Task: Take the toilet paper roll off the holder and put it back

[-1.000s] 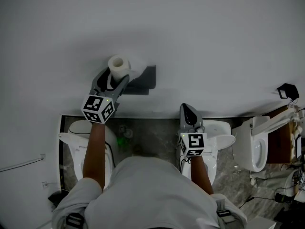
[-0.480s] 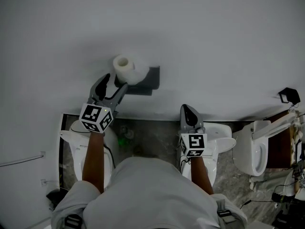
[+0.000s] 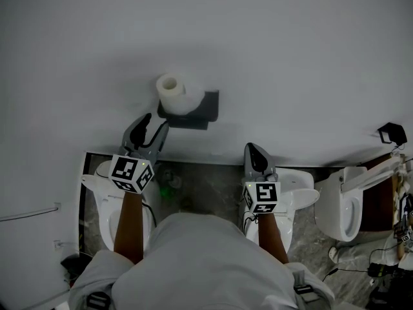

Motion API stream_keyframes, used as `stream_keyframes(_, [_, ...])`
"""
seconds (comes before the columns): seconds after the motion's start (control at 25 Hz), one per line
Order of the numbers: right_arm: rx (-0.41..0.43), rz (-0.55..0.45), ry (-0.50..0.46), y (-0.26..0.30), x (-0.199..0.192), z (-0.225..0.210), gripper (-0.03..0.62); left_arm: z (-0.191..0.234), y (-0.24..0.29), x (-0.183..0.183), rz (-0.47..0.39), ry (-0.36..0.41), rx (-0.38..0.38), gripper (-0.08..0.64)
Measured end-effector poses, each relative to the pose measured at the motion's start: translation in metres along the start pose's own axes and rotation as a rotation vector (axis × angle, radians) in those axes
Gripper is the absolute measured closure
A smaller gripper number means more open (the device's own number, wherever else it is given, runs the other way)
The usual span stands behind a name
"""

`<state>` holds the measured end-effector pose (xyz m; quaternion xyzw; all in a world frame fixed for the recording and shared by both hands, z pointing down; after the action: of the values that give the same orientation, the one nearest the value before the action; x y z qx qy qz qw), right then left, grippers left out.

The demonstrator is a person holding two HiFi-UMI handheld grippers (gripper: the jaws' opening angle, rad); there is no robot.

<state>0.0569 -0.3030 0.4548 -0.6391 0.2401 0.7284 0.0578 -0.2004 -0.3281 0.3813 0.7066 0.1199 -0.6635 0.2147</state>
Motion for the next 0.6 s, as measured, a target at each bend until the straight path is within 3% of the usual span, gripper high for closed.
stream_keyframes(0.6, [0.046,-0.006,-0.004,0.012,0.002,0.015,0.594,0.002,-0.030,-0.023,0.023,-0.045,0.069,0.463])
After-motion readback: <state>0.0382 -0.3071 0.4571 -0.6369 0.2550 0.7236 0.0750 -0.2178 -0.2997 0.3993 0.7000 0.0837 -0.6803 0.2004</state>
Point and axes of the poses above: the fingertips, and each gripper's own axes: y forward along the fingers, z to its left, x out of its top, the point moved 1 cm from there along -y, backward along the fingers, and after that the axes turned 9 degrees about z, right-handed, at the moved point
